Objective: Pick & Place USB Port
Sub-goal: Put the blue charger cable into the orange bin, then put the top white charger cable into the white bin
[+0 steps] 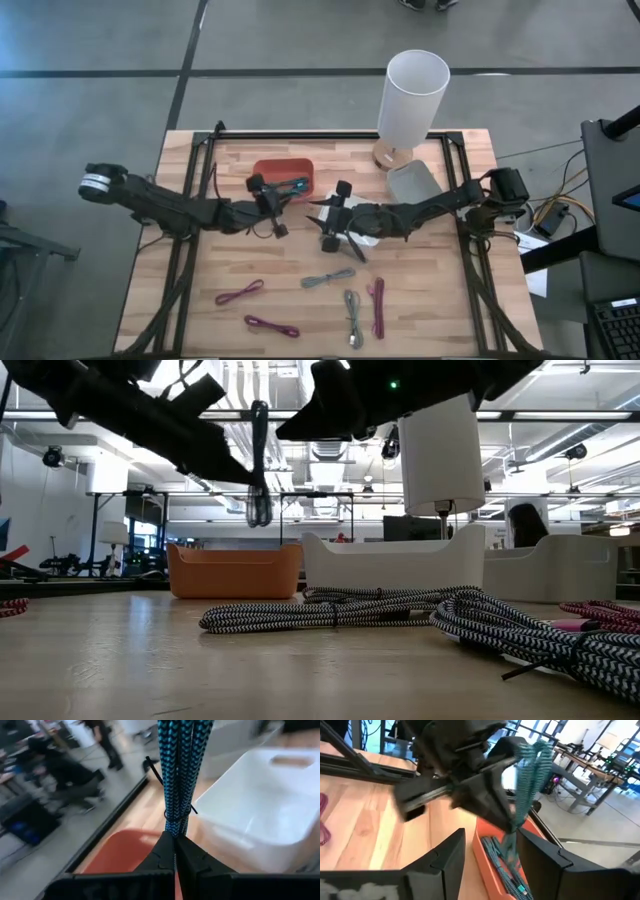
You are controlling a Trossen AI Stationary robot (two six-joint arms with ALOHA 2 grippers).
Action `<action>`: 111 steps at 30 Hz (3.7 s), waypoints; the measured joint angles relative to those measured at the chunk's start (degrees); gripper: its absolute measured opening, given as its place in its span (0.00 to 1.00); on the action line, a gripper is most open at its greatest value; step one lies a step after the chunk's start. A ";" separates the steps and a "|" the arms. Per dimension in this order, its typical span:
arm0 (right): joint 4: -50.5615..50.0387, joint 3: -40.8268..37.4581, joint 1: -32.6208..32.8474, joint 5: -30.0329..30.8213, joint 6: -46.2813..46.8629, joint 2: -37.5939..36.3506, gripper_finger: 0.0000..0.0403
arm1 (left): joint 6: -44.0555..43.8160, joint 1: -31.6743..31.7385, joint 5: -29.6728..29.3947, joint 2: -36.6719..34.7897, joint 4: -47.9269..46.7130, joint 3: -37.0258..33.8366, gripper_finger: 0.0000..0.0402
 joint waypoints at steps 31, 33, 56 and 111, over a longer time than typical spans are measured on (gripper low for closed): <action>-3.61 0.00 0.86 -0.26 5.96 0.00 0.43 | -3.80 21.99 13.59 14.05 -40.13 15.65 0.00; -4.24 0.00 0.86 -0.26 6.31 0.00 0.43 | -3.56 22.21 13.55 15.52 -40.17 15.66 0.00; -5.54 0.00 0.86 -0.26 6.47 0.00 0.39 | -2.73 22.84 12.54 19.28 -40.20 16.64 0.16; -55.80 17.39 6.38 -12.68 29.14 9.42 0.37 | -10.37 3.29 13.14 8.38 -50.60 34.17 0.29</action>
